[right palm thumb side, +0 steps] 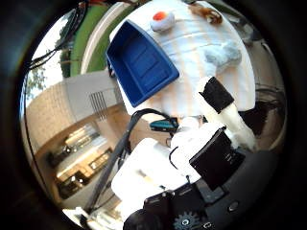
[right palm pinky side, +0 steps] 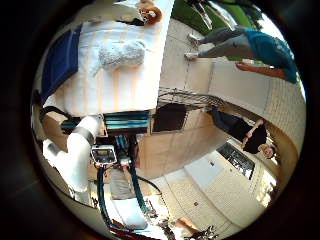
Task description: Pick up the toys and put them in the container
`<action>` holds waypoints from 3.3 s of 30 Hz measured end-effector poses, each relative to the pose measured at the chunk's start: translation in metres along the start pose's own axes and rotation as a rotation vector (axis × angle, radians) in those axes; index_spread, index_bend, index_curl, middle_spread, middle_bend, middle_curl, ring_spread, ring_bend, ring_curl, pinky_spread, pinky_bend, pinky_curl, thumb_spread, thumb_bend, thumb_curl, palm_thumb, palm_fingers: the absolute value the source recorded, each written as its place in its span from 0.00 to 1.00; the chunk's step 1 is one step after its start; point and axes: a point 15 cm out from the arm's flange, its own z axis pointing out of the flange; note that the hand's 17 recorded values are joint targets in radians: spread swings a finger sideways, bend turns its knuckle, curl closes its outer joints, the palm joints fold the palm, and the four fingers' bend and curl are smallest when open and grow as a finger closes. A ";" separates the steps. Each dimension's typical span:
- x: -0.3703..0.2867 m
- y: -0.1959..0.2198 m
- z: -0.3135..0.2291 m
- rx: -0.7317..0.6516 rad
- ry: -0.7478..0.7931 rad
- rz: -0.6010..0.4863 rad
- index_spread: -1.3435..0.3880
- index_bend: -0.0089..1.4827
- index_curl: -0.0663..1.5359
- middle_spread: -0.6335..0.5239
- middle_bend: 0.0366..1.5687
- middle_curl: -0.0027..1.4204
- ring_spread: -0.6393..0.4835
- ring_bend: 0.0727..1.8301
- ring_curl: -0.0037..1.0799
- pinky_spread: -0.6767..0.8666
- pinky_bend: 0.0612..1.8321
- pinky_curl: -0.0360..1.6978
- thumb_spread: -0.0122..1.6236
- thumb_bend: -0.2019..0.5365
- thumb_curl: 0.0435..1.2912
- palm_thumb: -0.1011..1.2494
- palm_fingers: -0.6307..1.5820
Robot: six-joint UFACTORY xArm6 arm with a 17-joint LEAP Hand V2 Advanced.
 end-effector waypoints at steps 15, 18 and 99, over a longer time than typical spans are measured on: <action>0.073 -0.081 0.120 0.024 0.059 -0.090 0.64 0.11 0.21 0.58 0.09 0.23 0.79 0.15 0.31 0.69 0.30 0.09 0.73 0.24 0.26 0.59 0.33; 0.073 -0.102 0.146 0.043 0.072 -0.113 0.64 0.11 0.21 0.58 0.09 0.23 0.79 0.16 0.31 0.69 0.29 0.09 0.73 0.24 0.26 0.59 0.32; -0.279 -0.202 0.050 -0.081 -0.095 -0.548 0.50 0.20 0.33 0.56 0.11 0.39 0.78 0.27 0.37 0.67 0.45 0.24 0.75 0.24 0.38 0.68 0.17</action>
